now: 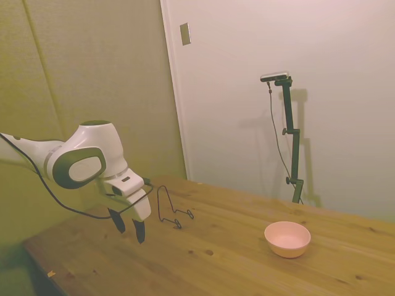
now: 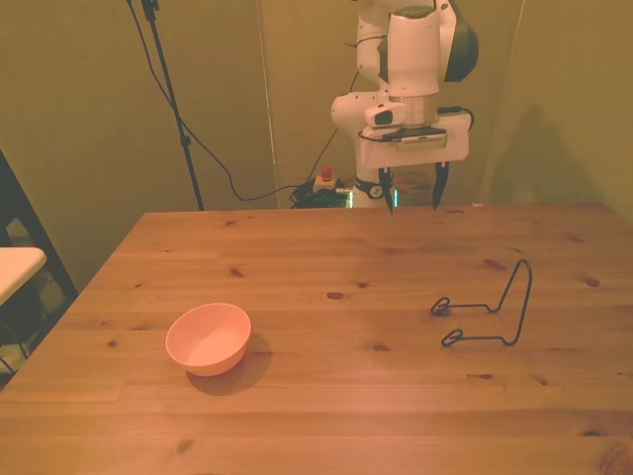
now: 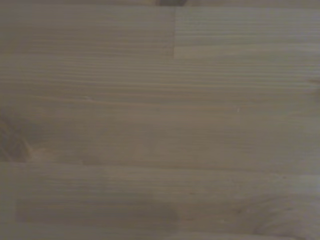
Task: Load the bowl
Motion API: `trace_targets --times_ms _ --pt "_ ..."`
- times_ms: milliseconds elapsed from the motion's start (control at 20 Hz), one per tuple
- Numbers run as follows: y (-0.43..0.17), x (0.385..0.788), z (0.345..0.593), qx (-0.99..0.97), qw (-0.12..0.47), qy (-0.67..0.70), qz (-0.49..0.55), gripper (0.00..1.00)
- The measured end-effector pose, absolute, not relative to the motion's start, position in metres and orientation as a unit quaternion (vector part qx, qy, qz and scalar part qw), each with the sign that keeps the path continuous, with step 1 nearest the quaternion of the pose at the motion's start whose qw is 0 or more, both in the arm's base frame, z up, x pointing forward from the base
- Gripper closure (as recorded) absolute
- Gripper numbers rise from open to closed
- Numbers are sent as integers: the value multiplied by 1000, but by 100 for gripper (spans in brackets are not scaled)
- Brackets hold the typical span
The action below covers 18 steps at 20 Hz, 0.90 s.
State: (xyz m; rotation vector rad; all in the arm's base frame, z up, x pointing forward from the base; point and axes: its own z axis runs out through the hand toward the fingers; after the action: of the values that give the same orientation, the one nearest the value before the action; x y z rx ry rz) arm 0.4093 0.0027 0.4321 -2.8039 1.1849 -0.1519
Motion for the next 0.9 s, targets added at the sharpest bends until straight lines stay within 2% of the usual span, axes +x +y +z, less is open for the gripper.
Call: trace_targets --times_ms 300,600,900 --pt "-13 420 435 -912 51 399 -76 0" --pt "-77 437 443 -893 33 435 -113 0" --pt "-148 458 450 -869 40 474 -138 0"
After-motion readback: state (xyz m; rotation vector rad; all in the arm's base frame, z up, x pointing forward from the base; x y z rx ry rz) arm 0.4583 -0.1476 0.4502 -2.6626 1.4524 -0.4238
